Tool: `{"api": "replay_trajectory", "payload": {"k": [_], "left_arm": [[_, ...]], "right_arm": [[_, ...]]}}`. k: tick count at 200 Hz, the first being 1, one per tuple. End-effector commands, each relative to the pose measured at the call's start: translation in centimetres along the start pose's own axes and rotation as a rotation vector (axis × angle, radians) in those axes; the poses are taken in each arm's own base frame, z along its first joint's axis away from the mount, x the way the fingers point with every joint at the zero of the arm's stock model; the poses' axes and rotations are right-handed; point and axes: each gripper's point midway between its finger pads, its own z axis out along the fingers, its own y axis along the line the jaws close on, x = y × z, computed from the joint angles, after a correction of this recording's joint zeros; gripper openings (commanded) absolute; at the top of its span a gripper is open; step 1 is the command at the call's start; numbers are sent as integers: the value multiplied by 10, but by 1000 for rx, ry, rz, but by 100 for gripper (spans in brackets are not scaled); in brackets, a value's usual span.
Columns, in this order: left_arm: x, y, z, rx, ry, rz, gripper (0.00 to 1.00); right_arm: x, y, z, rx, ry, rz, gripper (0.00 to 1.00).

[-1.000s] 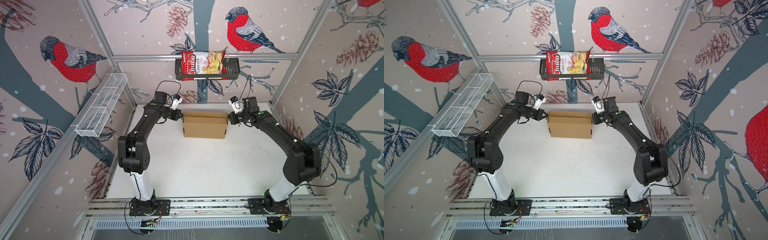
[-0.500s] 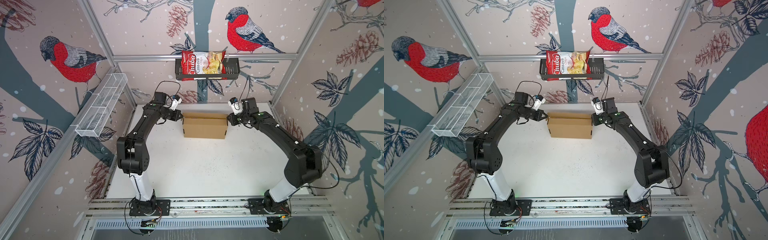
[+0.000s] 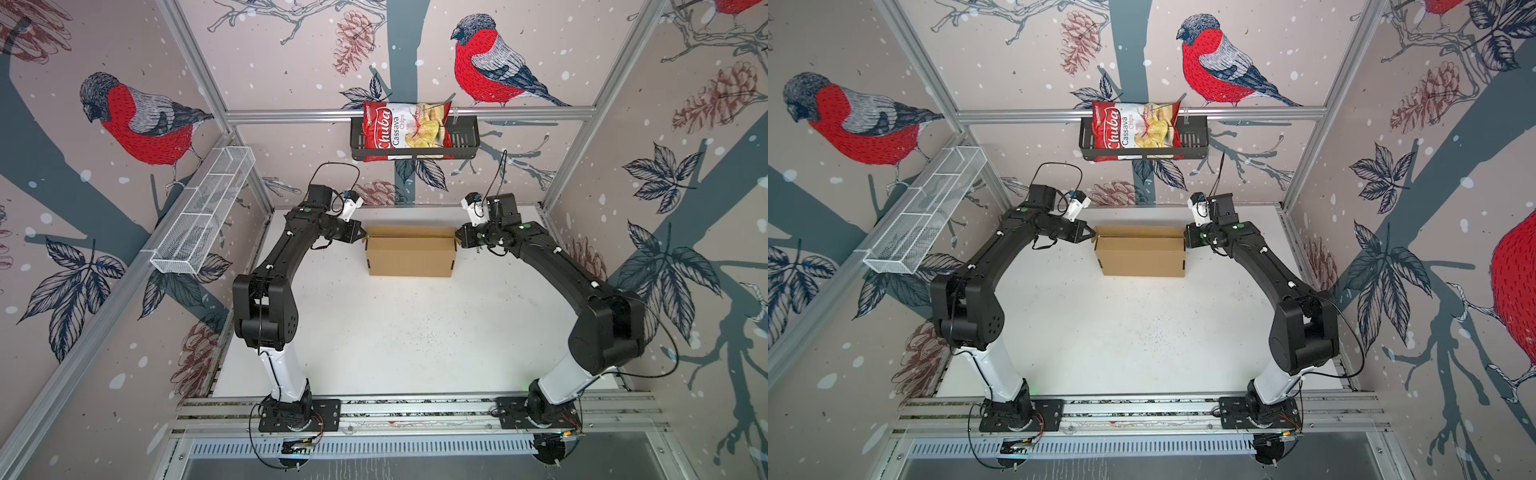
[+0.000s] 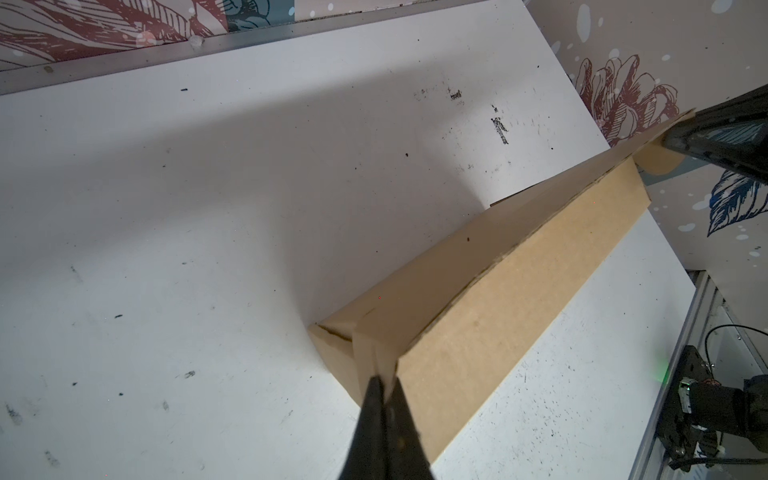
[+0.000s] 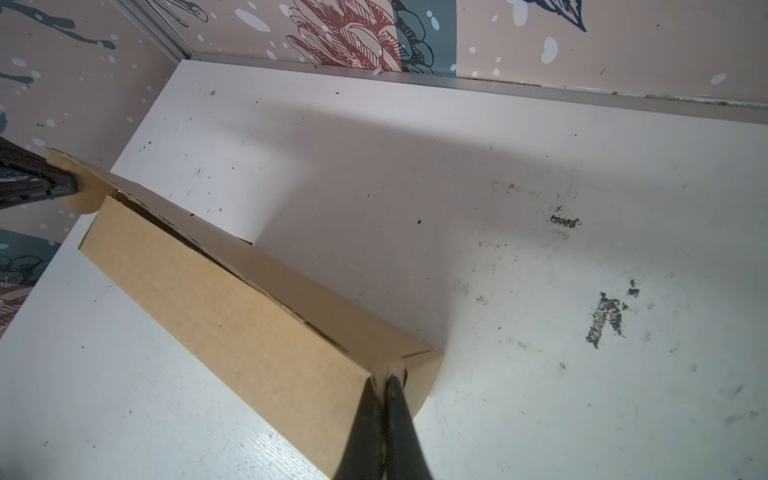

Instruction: Fold the paper box

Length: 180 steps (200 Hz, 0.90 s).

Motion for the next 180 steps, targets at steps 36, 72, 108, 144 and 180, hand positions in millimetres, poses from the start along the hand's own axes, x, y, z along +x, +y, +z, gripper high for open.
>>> {"api": "replay_trajectory", "payload": {"k": [36, 72, 108, 144, 180], "left_arm": [[6, -12, 1, 40, 21, -19, 0], [6, -13, 1, 43, 21, -21, 0], [6, -15, 2, 49, 20, -20, 0], [6, -16, 3, 51, 21, -20, 0], [5, -17, 1, 46, 20, -17, 0]], "right_arm": [[-6, 17, 6, -57, -47, 103, 2], [-3, 10, 7, -26, -72, 136, 2], [-8, 12, 5, -29, -85, 184, 2], [-4, 12, 11, -23, -85, 211, 1], [4, 1, 15, 33, -86, 224, 1]]}}
